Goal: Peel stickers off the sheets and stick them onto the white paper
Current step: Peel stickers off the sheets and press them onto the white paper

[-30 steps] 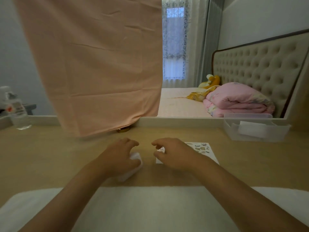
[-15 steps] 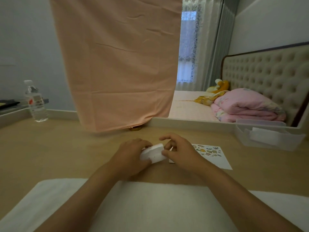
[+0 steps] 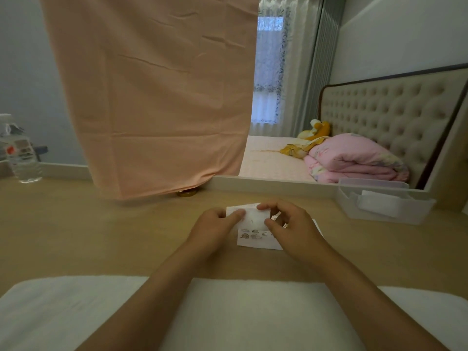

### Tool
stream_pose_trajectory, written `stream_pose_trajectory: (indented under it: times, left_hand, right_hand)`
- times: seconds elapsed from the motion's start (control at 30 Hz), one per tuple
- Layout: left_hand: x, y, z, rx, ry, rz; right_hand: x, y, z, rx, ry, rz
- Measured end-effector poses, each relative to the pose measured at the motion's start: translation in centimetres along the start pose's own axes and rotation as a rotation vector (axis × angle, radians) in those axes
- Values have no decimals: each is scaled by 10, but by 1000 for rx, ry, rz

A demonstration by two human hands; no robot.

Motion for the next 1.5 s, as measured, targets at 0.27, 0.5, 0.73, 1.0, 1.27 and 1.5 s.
stream_pose_trajectory:
  times: [0.27, 0.5, 0.73, 1.0, 1.27, 1.5]
  left_hand:
    - [-1, 6, -10, -67, 313, 61]
    - [-3, 11, -17, 182, -171, 385]
    - [-2, 9, -25, -171, -138, 367]
    - [-8, 9, -11, 145, -309, 481]
    - [1, 19, -3, 170, -460, 592]
    - [2, 18, -4, 61, -534, 620]
  right_hand:
    - [-11, -2, 10, 106, -251, 154]
    - [-15, 3, 12, 56, -227, 128]
    - [-17, 0, 10, 5, -232, 162]
    - [-27, -1, 13, 207, -209, 311]
    - [-38, 1, 18, 41, -335, 452]
    - [-30, -1, 17, 83, -330, 433]
Point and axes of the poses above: each hand's wrist, its own y-axis away from the middle knuckle, its own z-axis out of the palm, x = y × z, the point moved 1 cm from there along -y, towards the middle knuckle, and after that the axes turned 2 degrees about -y, right-handed, at the moved point
